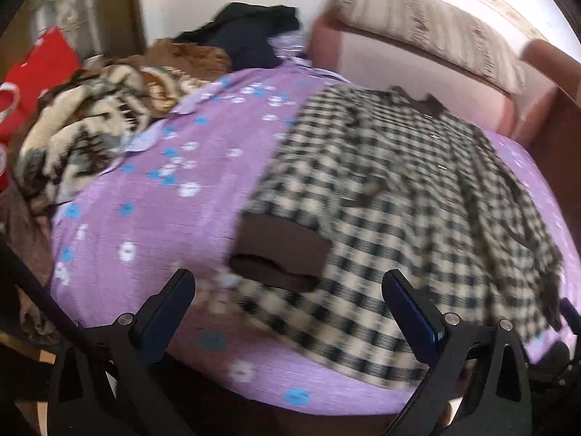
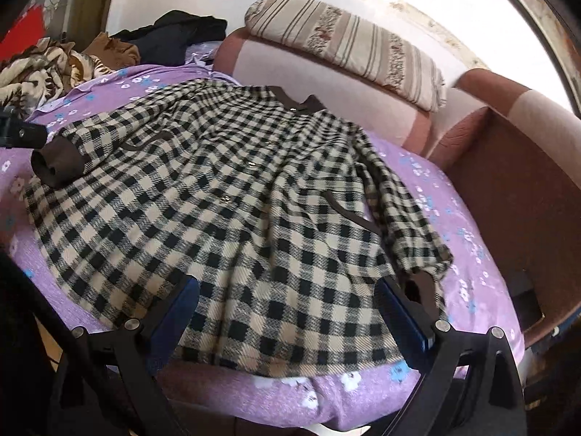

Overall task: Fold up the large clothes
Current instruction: 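Move the left tool to the brown cuff of the sleeve nearest it, then grasp the brown cuff with the left tool, pull the sleeve straight, release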

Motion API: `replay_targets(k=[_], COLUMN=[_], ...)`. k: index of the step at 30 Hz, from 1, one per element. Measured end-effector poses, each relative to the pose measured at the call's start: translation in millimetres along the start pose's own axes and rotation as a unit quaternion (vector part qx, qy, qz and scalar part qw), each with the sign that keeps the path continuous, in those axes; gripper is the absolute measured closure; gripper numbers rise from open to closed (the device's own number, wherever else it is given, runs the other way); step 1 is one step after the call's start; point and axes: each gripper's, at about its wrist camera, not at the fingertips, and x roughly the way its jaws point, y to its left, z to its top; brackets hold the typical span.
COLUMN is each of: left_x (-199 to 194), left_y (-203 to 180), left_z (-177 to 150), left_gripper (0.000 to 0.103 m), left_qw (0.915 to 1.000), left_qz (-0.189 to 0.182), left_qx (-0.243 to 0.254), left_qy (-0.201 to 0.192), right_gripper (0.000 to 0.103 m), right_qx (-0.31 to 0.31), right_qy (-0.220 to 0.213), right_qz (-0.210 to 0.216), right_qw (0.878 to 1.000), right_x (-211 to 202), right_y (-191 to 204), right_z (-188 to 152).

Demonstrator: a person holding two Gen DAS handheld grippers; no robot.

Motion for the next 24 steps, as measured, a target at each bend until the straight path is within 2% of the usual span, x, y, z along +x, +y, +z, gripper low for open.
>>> replay_targets(k=[6, 11, 15, 19, 23, 24], left_x=[9, 20, 30, 43, 66, 73], left_y=[27, 28, 23, 18, 16, 14], left_z=[-3, -3, 1, 9, 18, 20], left_gripper=[0.000, 0.001, 0.001, 0.002, 0.010, 0.015], left_qw=[0.9993, 0.9990, 0.9995, 0.9991, 0.9967, 0.9962], left_qz=[0.032, 0.033, 0.012, -0.030, -0.063, -0.067], left_qx=[-0.021, -0.026, -0.019, -0.018, -0.027, -0.025], left_qy=[0.002, 0.015, 0.023, 0.023, 0.043, 0.050], right_gripper=[0.004, 0.004, 0.004, 0.004, 0.004, 0.004], right_qx=[-0.032, -0.037, -0.026, -0.021, -0.015, -0.012], right_qy=[-0.019, -0.020, -0.024, -0.021, -0.010, -0.007], right_qz=[0.016, 0.036, 0.051, 0.058, 0.056, 0.055], right_qw=[0.999, 0.998, 0.998, 0.998, 0.998, 0.998], right_x=[-5, -1, 1, 4, 8, 9], right_y=[7, 7, 4, 2, -4, -5], right_z=[12, 24, 32, 29, 21, 20])
